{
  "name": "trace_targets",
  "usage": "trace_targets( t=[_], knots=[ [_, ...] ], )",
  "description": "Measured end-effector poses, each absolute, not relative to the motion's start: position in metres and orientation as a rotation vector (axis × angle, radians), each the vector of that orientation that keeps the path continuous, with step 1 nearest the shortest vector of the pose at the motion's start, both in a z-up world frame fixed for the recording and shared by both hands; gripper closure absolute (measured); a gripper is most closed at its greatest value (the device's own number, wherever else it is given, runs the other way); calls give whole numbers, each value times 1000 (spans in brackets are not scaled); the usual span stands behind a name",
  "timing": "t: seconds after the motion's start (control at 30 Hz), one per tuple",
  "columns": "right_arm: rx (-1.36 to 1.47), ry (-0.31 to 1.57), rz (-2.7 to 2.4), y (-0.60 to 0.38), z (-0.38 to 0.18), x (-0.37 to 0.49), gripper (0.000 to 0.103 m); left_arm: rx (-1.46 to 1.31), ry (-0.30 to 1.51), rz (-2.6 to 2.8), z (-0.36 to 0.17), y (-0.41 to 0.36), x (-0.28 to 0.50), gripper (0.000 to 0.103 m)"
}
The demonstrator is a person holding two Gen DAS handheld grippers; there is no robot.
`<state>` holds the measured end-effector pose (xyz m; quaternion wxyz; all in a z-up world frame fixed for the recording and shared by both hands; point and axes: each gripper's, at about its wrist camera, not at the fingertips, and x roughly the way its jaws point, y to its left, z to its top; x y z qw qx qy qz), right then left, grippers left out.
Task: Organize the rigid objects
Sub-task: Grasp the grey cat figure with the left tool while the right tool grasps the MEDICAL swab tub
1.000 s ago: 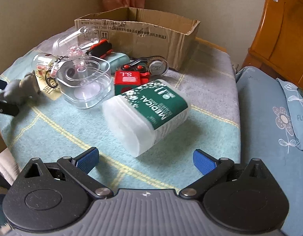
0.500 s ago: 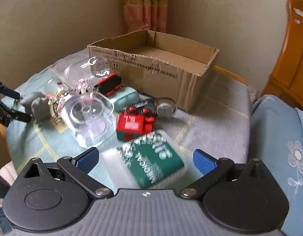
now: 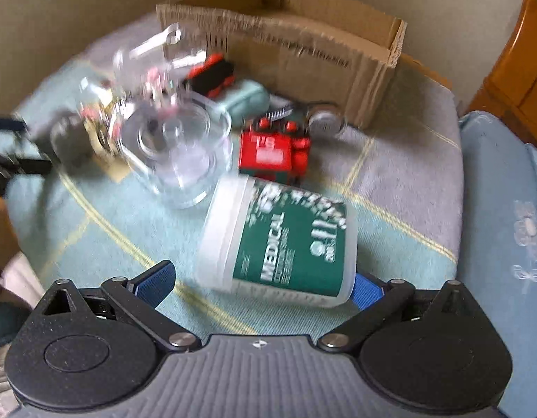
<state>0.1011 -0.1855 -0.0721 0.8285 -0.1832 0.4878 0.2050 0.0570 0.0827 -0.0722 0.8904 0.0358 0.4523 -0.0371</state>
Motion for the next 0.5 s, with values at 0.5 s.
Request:
trace_targets(
  t=[0.5],
  knots=[
    [-232, 995, 398, -194, -78, 89, 0, 74, 941, -185, -74, 59, 59, 1]
  ],
)
